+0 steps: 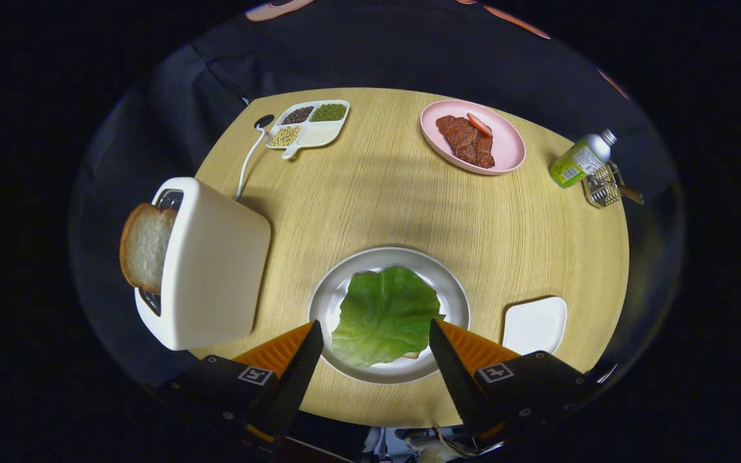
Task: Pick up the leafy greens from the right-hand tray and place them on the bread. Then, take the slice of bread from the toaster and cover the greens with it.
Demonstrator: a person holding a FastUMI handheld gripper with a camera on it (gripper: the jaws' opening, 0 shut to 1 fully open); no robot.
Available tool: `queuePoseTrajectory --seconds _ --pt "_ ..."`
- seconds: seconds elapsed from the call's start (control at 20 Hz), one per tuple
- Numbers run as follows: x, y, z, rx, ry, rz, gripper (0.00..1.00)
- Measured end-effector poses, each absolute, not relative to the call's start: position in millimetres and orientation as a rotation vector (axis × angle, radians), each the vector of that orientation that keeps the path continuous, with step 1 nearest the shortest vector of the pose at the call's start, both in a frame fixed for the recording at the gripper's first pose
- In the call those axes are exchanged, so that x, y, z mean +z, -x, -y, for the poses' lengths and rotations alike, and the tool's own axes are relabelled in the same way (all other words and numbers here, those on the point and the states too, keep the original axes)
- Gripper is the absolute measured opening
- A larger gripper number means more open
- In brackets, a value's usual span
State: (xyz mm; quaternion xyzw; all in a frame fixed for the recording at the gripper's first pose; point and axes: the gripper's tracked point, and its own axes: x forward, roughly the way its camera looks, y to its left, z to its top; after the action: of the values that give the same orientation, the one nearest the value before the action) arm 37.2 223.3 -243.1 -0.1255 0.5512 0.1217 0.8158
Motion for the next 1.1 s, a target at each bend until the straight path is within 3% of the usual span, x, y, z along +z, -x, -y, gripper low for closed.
queuePoseTrajectory --seconds 0.55,0.9,1.1 --pt "-131.0 -16.0 -376.6 0.390 0.259 -1.069 0.99" --pt "-167.5 -17.9 -433.7 0.391 0.318 -1.143 0.99" --pt "-196.3 -28.4 -439.1 0.352 0.335 -1.176 0.82"
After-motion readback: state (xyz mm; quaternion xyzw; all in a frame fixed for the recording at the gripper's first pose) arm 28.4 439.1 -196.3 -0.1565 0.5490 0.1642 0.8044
